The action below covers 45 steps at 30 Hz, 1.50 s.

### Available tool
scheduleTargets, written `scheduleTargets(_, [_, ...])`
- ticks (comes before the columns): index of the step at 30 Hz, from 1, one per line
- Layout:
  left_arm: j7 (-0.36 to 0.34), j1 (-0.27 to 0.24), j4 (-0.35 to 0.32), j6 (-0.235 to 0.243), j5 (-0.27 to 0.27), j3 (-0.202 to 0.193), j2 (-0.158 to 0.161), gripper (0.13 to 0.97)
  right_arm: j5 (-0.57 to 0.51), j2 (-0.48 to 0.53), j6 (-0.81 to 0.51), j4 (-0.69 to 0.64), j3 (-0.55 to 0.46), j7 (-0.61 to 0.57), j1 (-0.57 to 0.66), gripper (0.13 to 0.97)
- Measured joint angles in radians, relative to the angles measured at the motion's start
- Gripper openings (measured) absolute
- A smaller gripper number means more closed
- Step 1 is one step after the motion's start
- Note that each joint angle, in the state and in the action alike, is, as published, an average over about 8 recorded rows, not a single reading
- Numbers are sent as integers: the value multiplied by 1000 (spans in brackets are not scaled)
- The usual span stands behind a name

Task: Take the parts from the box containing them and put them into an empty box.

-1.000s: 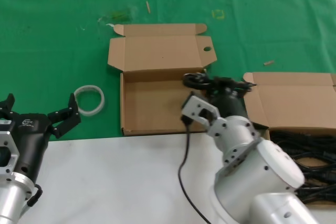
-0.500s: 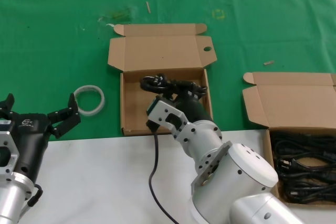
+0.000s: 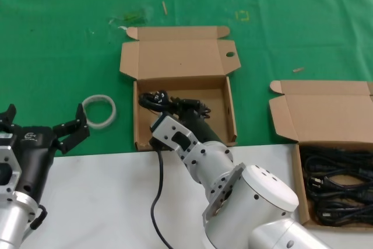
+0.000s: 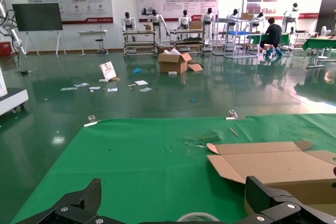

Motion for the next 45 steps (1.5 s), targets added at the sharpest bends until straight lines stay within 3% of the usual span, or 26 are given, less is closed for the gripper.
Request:
scheduleTargets(12, [0,0,0,0,0,0,0,966,4,33,-2,1,-7,13,2,255])
scheduleTargets(21, [0,0,0,0,0,0,0,966,4,47,-2,1,-7,13,2,351])
scheduleTargets(29, [0,0,0,0,0,0,0,966,4,47,-2,1,-7,13,2,513])
scheduleTargets(34, [0,0,0,0,0,0,0,966,1,47,-5,2,-4,18,1,513])
scheduleTargets(42, [0,0,0,0,0,0,0,966,-53,47,-41,16,41,103,-29,716])
scheduleTargets(45, [0,0,0,0,0,0,0,966,-85,47,-63,24,68,153,-46,754])
